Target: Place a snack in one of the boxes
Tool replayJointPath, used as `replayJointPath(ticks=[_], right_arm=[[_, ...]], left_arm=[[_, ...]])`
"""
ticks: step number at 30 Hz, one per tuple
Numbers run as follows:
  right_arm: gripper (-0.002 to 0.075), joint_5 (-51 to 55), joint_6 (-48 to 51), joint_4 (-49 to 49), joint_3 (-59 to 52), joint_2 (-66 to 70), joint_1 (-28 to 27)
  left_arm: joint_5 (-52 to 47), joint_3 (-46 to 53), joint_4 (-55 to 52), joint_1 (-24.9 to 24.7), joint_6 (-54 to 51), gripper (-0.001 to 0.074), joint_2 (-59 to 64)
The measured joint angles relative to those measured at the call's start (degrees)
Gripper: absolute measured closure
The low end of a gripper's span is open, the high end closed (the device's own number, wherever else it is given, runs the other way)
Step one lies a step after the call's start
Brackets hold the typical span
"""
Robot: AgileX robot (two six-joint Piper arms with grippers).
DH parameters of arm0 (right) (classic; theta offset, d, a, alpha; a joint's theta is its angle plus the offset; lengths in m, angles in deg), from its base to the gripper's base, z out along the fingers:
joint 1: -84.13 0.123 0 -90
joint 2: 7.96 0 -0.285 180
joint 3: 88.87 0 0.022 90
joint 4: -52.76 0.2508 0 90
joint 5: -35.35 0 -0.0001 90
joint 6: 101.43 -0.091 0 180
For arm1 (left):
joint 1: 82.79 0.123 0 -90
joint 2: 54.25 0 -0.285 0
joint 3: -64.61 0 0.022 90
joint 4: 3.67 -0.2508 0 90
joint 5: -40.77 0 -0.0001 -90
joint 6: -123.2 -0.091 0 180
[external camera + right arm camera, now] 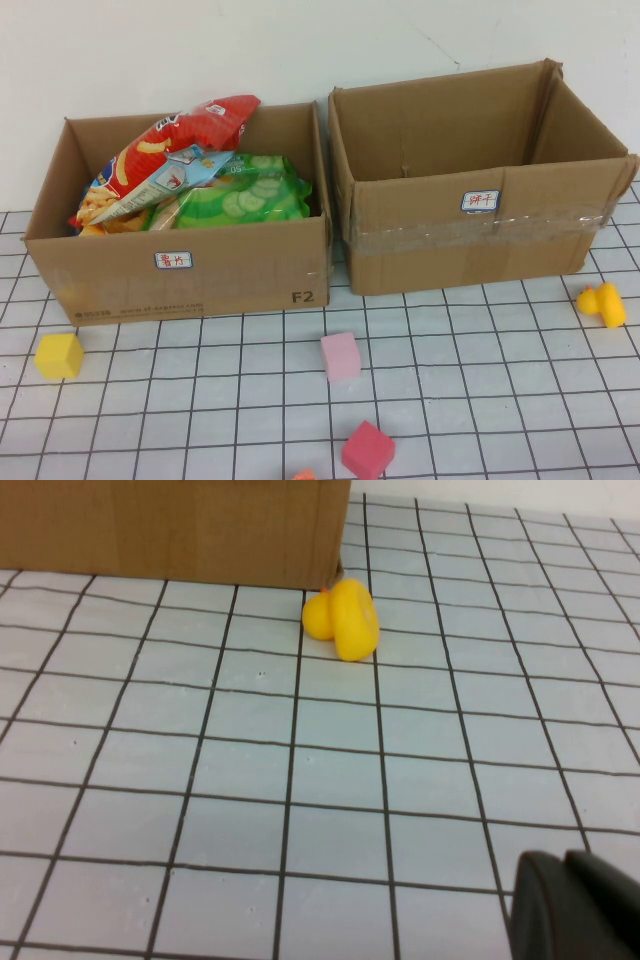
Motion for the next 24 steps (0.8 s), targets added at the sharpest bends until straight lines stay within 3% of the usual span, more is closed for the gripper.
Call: replayJointPath(ticks=[3, 11, 24], right_arm=[[0.0727, 0.0, 0.0, 0.0, 0.0, 0.0, 0.0], [0.0727, 0.0, 0.0, 0.0, 0.0, 0.0, 0.0], [0.0727, 0.0, 0.0, 0.0, 0.0, 0.0, 0.0]], left_arm=[[-4.84, 0.0, 2.05, 1.11, -0.84, 0.0736, -2.48], [-5.84, -0.2, 3.95, 4.77, -3.88, 0.0736, -4.44], [-5.95, -0.22, 4.05, 4.98, -5.66, 0.0736, -4.44]])
